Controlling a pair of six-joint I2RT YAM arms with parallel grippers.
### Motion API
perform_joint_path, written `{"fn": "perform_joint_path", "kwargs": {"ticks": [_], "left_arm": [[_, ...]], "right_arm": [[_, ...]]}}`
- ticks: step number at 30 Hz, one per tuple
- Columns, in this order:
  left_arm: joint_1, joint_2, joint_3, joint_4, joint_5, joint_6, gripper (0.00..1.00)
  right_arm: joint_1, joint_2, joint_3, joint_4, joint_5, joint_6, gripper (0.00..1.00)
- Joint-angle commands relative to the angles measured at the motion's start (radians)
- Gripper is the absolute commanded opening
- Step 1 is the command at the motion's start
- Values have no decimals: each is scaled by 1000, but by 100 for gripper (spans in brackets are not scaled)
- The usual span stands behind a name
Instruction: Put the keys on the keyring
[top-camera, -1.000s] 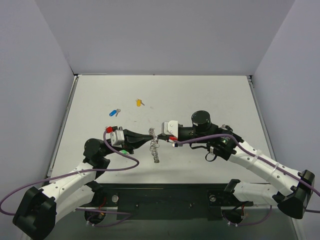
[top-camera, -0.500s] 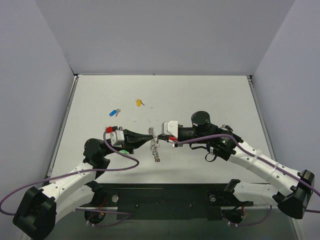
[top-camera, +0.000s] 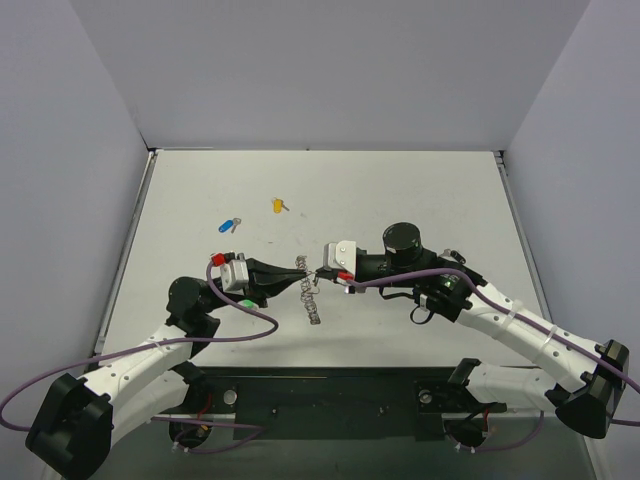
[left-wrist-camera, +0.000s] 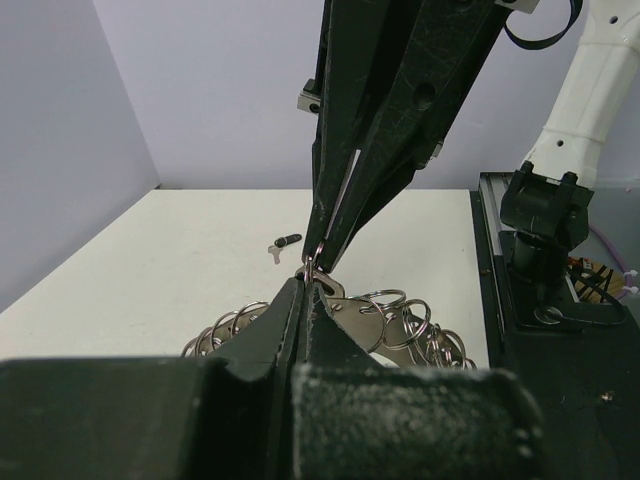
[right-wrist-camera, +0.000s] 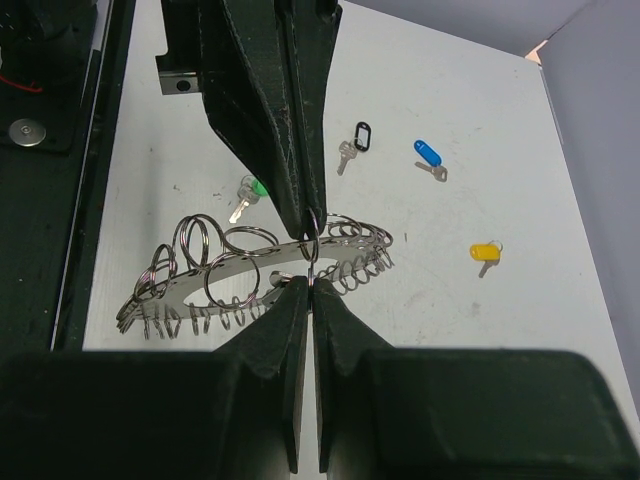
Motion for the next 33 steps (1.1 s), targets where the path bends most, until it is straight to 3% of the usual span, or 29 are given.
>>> {"fn": "perform_joint_path", "kwargs": {"ticks": [1,33], "left_arm": [[5,-6,10,61,1,14,0],[5,5,18,71,33,6,0]], "right_arm": [[3,-24,-5,69,-5,21,0],[9,11,-9,126,-46,103,0]]}}
